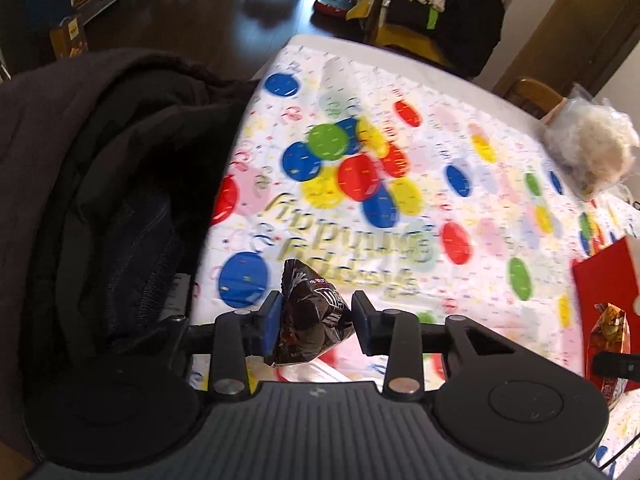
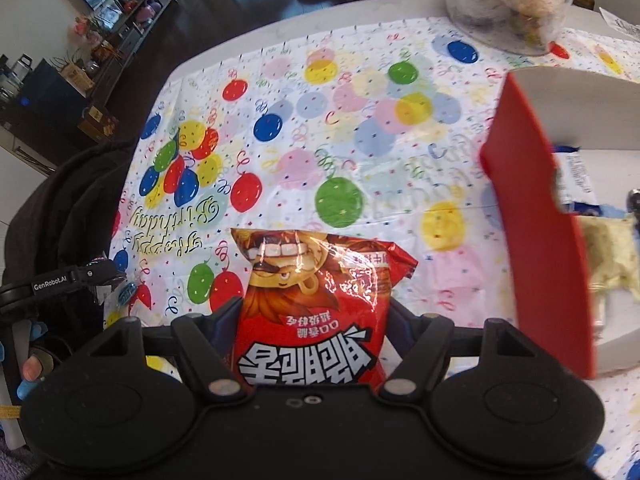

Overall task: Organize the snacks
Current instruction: 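Carry the M&M's packet and red-and-brown bag over the red box with both tools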

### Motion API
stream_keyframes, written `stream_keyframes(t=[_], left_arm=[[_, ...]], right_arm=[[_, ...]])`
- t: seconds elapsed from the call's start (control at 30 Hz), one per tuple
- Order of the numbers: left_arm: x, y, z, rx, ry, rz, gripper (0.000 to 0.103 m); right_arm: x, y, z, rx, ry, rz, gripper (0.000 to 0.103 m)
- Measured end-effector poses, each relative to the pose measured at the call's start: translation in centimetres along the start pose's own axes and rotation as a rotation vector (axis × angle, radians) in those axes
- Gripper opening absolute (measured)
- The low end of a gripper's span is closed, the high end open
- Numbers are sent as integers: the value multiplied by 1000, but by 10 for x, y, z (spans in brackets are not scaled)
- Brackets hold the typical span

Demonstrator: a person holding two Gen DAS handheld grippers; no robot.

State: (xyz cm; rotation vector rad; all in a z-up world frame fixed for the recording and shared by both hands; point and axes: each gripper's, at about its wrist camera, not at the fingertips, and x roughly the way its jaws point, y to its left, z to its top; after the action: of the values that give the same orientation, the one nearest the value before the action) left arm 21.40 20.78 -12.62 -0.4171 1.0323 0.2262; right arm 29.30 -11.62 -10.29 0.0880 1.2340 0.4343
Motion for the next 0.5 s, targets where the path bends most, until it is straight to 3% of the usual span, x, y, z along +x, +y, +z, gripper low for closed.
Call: stream_keyframes(t=[0.23, 0.5], left_arm=[[-29, -60, -13, 64, -30, -52, 36], [-48, -155, -27, 166, -43, -138, 36]], right_arm=[[-40, -41, -2, 0, -46, 38, 72], [-76, -110, 3, 46, -96, 51, 72]])
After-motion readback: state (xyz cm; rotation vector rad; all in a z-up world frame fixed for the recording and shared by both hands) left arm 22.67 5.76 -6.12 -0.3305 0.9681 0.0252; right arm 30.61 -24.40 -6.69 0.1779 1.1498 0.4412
